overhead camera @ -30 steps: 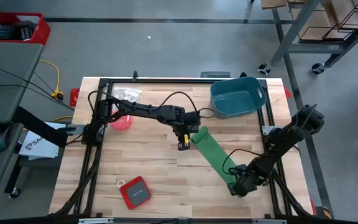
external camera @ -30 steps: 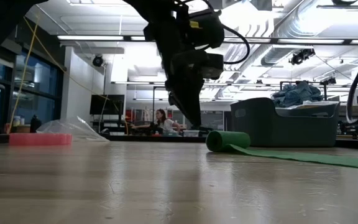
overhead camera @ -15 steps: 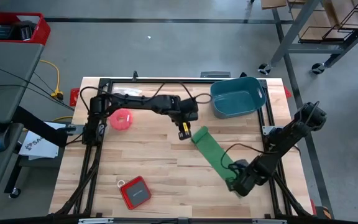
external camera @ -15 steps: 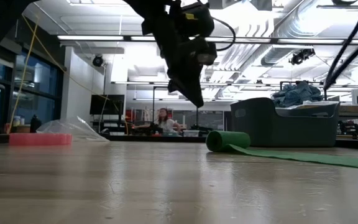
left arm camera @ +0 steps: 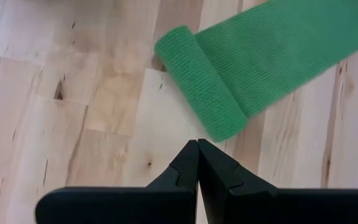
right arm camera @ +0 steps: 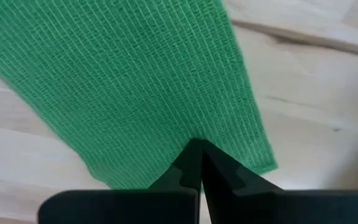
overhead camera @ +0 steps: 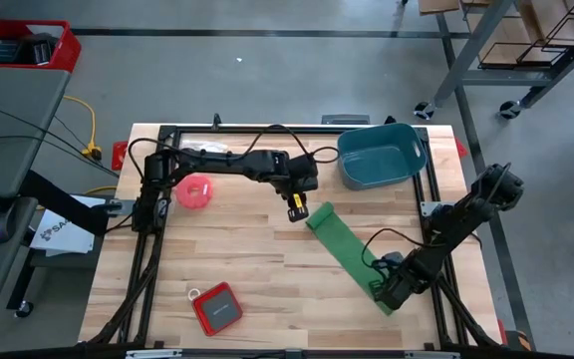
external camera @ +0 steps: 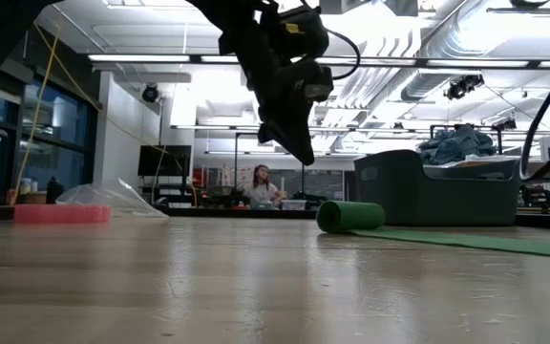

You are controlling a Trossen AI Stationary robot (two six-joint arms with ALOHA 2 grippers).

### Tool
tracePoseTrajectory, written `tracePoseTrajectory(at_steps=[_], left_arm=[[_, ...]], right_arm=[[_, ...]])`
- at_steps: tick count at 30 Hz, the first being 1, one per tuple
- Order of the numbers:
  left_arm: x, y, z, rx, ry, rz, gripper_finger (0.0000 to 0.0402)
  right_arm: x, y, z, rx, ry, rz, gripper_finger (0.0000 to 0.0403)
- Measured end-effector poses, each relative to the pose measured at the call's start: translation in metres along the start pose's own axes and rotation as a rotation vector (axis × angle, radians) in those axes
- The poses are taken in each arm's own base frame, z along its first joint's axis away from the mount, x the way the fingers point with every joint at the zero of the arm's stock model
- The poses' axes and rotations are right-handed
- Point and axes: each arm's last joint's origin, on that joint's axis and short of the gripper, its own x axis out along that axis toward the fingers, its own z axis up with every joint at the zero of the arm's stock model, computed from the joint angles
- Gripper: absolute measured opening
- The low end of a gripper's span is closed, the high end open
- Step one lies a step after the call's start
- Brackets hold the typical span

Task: Roll bandage
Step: Roll the green bandage

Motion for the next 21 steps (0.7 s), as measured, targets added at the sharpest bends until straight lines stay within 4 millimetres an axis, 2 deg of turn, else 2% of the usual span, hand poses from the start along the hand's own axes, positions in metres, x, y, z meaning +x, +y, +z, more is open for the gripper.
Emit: tracePoseTrajectory(at_steps=[10,21], left_arm=[[0.004,-0.002,0.005,-0.058,-0.054,0.007,0.0],[0.065,0.004,-0.003,-0.244,-0.005,0.061,0.0]], right_arm=[[0.0,-0.004,0.0,-0.055,0.022,-0.053,0.0],[0.0,-0.004,0.0,-0.054,0.02,-0.051,0.0]])
